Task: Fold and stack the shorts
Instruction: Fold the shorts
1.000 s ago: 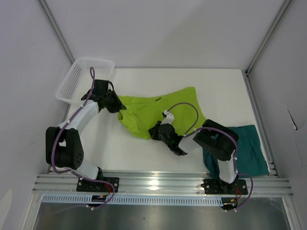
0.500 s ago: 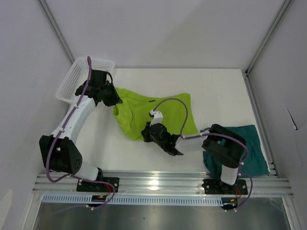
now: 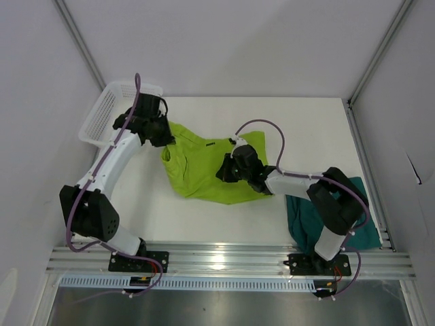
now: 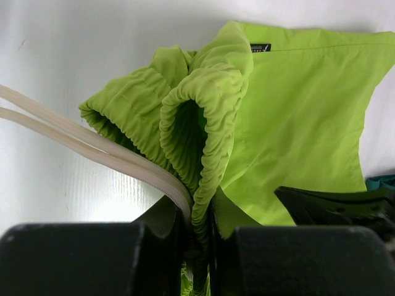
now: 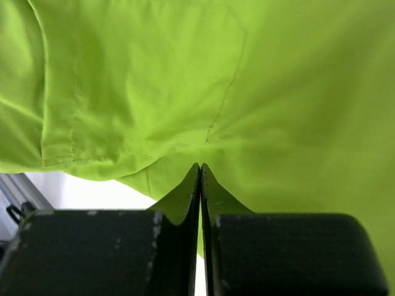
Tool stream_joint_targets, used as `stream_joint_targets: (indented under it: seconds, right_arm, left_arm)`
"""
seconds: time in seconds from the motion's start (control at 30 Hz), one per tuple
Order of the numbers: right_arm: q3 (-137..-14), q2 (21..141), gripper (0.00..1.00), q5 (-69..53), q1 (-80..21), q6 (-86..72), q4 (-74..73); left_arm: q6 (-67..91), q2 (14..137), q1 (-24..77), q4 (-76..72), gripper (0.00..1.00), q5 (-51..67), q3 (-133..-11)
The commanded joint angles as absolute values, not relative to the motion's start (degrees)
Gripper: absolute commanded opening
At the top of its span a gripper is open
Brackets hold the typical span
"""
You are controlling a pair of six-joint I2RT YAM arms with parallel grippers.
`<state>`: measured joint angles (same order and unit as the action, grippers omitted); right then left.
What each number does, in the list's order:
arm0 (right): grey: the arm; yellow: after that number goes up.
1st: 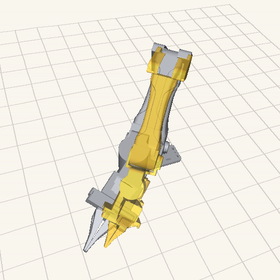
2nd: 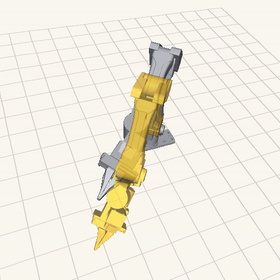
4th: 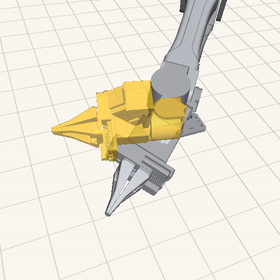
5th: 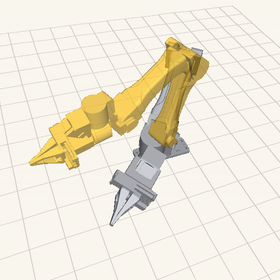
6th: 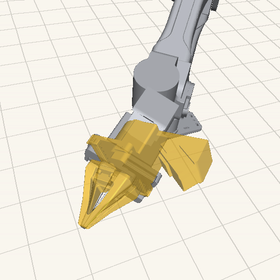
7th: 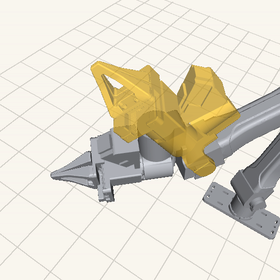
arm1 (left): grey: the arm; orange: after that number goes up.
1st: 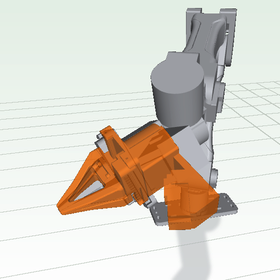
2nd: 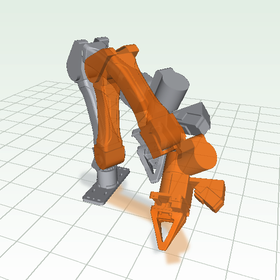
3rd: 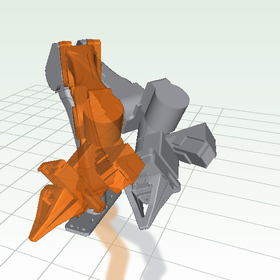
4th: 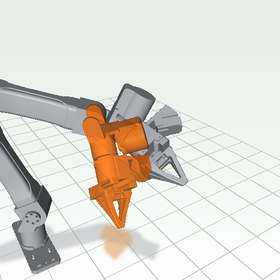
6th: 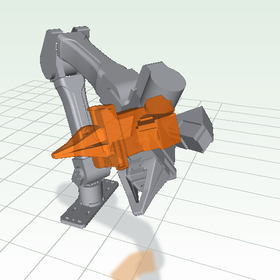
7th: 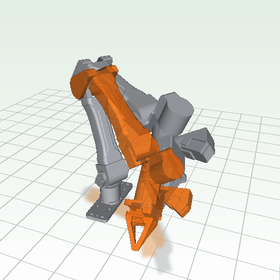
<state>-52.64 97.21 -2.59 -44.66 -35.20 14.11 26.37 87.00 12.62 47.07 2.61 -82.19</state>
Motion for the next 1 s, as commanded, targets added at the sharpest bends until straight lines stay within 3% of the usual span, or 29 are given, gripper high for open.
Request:
stream_joint_targets:
  seconds: [0.0,0.13,0.37,0.5,0.67,0.97]
  right_arm:
    - [-58.96,102.55,0.02,-15.43,-44.03,-33.31,8.97]
    - [-65.03,109.24,0.01,-23.53,-43.07,-35.33,8.70]
    - [-66.53,116.45,0.00,-27.33,-42.63,-41.74,11.77]
    - [-67.15,122.24,0.00,-35.58,-41.57,-48.07,14.41]
    - [-69.43,124.98,0.00,-36.83,-42.45,-47.72,8.44]
    - [-68.20,133.15,0.00,-45.08,-46.48,-61.95,23.90]
  left_arm:
    - [24.52,87.89,13.97,48.25,0.00,0.26,-86.57]
    - [24.52,89.12,15.90,50.97,0.00,-3.94,-89.82]
    - [25.05,91.93,18.98,53.35,0.00,-7.55,-93.43]
    - [25.22,92.46,20.39,52.56,0.00,-8.52,-92.81]
    - [25.14,92.46,22.32,51.42,0.00,-9.40,-92.11]
    - [24.17,90.62,27.06,51.33,0.00,-11.95,-92.19]
